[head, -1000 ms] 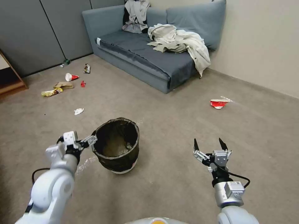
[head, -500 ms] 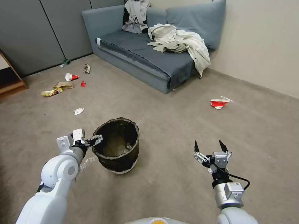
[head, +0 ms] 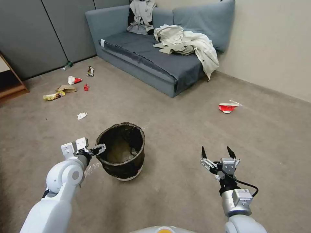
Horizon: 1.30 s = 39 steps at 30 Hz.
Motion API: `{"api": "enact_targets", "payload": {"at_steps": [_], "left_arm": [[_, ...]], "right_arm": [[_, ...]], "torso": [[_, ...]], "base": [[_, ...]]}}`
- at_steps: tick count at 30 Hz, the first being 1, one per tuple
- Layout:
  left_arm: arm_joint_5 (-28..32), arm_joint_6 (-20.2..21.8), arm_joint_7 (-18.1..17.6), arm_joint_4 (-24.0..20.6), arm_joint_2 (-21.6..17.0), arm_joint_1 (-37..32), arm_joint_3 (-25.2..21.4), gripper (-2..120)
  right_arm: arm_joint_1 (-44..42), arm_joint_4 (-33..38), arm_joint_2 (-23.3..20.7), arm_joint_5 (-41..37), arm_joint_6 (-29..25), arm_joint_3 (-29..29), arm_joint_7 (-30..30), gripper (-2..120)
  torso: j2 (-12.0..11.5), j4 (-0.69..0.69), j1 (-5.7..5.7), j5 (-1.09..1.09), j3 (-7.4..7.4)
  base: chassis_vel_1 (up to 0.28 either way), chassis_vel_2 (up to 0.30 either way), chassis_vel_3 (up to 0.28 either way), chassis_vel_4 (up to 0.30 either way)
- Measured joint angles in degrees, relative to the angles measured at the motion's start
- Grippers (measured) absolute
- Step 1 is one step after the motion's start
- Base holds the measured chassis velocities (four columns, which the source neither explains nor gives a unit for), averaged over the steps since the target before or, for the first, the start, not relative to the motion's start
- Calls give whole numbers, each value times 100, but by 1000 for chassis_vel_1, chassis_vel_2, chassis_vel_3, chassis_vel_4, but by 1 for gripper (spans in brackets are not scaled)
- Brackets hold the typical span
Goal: Pick up the trash can from the floor.
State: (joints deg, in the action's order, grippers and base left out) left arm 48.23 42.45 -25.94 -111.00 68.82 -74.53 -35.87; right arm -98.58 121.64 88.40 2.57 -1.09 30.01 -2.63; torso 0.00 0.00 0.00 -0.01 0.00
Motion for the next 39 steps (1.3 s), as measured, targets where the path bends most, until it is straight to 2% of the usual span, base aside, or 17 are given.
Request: {"api": "enact_targets", "payload": {"at_steps": [4, 5, 8, 10, 13, 14, 18, 19, 22, 25, 33, 35, 36, 37, 39], "left_arm": [[4, -8, 18, 69, 12, 12, 23, 76], [4, -8, 18, 69, 12, 12, 23, 76], [90, -16, -1, 111, 23, 23, 37, 61], [93, -17, -6, 111, 24, 24, 40, 59], [94, -21, -23, 111, 18, 29, 44, 44], [94, -21, -23, 111, 18, 29, 44, 44], [105, -24, -54, 123, 25, 38, 43, 28], [105, -24, -54, 123, 25, 38, 43, 28], [163, -27, -90, 133, 61, 55, 44, 11], [165, -29, -102, 134, 68, 56, 42, 6], [133, -39, -144, 79, 70, -6, 16, 6], [205, -328, -145, -34, 69, -73, 14, 6], [270, -638, -102, -142, 55, -142, 9, 6], [270, -638, -102, -142, 55, -142, 9, 6], [298, -1041, 126, -344, 4, -291, -33, 6]], "right_arm": [[-3, 10, -10, 0, 19, -6, -8, 100], [-3, 10, -10, 0, 19, -6, -8, 100], [13, 10, -11, 0, 19, -12, -42, 100], [18, 10, -11, 0, 19, -12, -43, 100], [35, 3, -9, 2, 17, -12, -49, 100], [35, 3, -9, 2, 17, -12, -49, 100], [49, -9, -8, 3, -2, -24, -82, 100], [49, -9, -8, 3, -2, -24, -82, 100], [59, -17, -9, 6, -15, -47, -105, 100], [64, -18, -9, 7, -19, -50, -106, 100], [61, -18, -11, 14, -41, -50, -123, 100], [68, -18, -11, 20, -43, -51, -125, 100], [75, -18, -11, 22, -43, -53, -127, 100], [75, -18, -11, 22, -43, -53, -127, 100], [84, -18, -11, 24, -43, -56, -130, 100]], "torso": [[0, 0, 0, 0, 0], [0, 0, 0, 0, 0], [0, 0, 0, 0, 0], [0, 0, 0, 1, 0], [0, 0, 0, 1, 0], [0, 0, 0, 1, 0], [0, 0, 0, 1, 0], [0, 0, 0, 1, 0], [0, 0, 0, 0, 0], [0, -1, 0, 1, 0], [0, 0, 0, 0, 0], [0, 0, 0, 0, 0], [0, -1, 0, 0, 0], [0, -1, 0, 0, 0], [0, 0, 0, 0, 0]], "base": [[0, 0, 0, 0], [0, 0, 0, 0], [0, 0, 0, 0], [0, 0, 0, 0], [0, 0, 0, 0], [0, 0, 0, 0], [0, 0, 0, 0], [0, 0, 0, 0], [0, 0, 0, 0], [0, 0, 0, 0], [0, 0, 0, 0], [0, 0, 0, 0], [0, 0, 0, 0], [0, 0, 0, 0], [0, 0, 0, 0]]}}
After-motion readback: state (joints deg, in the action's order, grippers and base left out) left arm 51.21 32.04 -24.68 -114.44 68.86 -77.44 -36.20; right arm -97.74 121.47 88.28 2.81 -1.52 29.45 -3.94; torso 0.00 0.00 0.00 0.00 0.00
